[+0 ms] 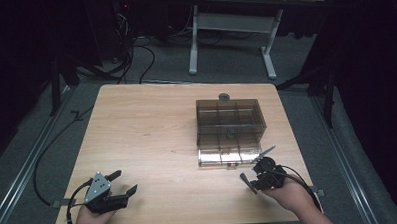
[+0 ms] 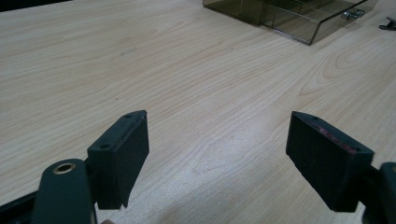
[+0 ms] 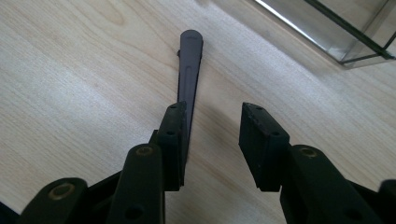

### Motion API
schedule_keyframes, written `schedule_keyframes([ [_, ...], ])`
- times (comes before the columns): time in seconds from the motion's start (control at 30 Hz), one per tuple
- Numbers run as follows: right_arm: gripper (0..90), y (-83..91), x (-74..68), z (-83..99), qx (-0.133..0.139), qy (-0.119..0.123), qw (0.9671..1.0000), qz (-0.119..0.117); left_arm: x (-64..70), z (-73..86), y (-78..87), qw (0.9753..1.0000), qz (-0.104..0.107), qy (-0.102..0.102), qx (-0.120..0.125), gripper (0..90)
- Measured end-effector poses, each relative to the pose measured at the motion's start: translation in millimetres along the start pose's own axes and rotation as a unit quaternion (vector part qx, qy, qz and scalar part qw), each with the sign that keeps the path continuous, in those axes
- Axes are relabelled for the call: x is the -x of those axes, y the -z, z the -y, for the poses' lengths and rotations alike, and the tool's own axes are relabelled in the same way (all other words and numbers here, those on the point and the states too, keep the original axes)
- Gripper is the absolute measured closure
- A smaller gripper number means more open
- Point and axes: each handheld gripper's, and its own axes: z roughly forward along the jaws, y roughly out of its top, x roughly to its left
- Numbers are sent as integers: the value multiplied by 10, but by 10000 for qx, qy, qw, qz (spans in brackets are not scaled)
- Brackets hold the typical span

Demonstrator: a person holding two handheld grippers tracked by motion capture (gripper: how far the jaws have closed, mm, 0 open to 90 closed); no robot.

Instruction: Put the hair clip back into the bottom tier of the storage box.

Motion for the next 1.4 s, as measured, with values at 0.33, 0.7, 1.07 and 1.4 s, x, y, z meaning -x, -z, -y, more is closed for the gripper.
schedule_keyframes([
  [0.33,627,-60,-83,-176,-521,120,9985,-85,1,0,-1,10000,21,-12,-8,218],
  [0.7,713,-145,-145,-318,-721,287,9970,-58,0,0,2,10000,45,-39,-14,217],
  [1.07,778,-171,-163,-393,-861,382,9956,32,3,0,-2,10000,50,-26,-5,218],
  [1.4,801,-203,-176,-436,-946,399,9947,43,2,1,2,10000,67,-26,-2,217],
])
